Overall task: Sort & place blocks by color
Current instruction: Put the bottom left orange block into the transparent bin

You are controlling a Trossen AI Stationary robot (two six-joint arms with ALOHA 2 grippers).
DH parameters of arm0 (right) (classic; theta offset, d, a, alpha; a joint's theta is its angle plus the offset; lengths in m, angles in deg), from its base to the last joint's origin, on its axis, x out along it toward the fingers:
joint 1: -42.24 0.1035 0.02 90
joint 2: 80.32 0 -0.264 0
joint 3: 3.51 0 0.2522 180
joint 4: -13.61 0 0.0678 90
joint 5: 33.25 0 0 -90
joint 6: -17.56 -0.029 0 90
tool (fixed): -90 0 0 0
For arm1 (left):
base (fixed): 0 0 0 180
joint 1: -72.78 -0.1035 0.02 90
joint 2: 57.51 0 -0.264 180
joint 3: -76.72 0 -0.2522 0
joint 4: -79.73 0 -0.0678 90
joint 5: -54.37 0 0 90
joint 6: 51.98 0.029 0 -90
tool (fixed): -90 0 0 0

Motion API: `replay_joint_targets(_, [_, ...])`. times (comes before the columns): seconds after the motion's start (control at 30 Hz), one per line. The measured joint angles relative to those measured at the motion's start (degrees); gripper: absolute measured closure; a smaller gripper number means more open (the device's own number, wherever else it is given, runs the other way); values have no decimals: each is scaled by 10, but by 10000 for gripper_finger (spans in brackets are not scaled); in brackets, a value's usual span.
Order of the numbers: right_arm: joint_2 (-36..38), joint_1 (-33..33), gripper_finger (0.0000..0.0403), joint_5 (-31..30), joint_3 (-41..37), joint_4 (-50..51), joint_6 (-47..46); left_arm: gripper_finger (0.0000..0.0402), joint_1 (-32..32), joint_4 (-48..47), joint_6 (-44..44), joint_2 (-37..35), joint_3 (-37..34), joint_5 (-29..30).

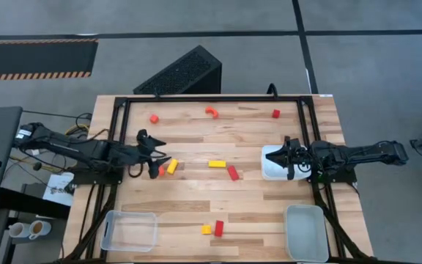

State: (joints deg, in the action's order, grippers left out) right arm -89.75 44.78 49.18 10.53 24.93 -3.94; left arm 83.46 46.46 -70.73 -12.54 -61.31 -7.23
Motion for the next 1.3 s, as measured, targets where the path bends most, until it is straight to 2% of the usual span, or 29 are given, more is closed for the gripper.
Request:
replay_joint_targets(0.2, [0,0,346,0,0,0,0,101,-13,-120,-46,80,34,-63])
replay_joint_targets(0.37, [0,0,346,0,0,0,0,100,-13,-189,-88,110,35,-101])
replay_joint_targets(0.47, [0,0,346,0,0,0,0,100,-13,-221,-111,114,35,-102])
replay_joint_targets(0.77, [0,0,346,0,0,0,0,100,-14,-211,-116,125,35,-108])
replay_joint_targets(1.03, [0,0,346,0,0,0,0,100,-42,-158,-58,207,35,-161])
replay_joint_targets(1.13, [0,0,346,0,0,0,0,100,-49,-157,-43,228,44,-153])
replay_joint_targets(1.3, [0,0,346,0,0,0,0,100,-50,-166,-41,223,59,-142])
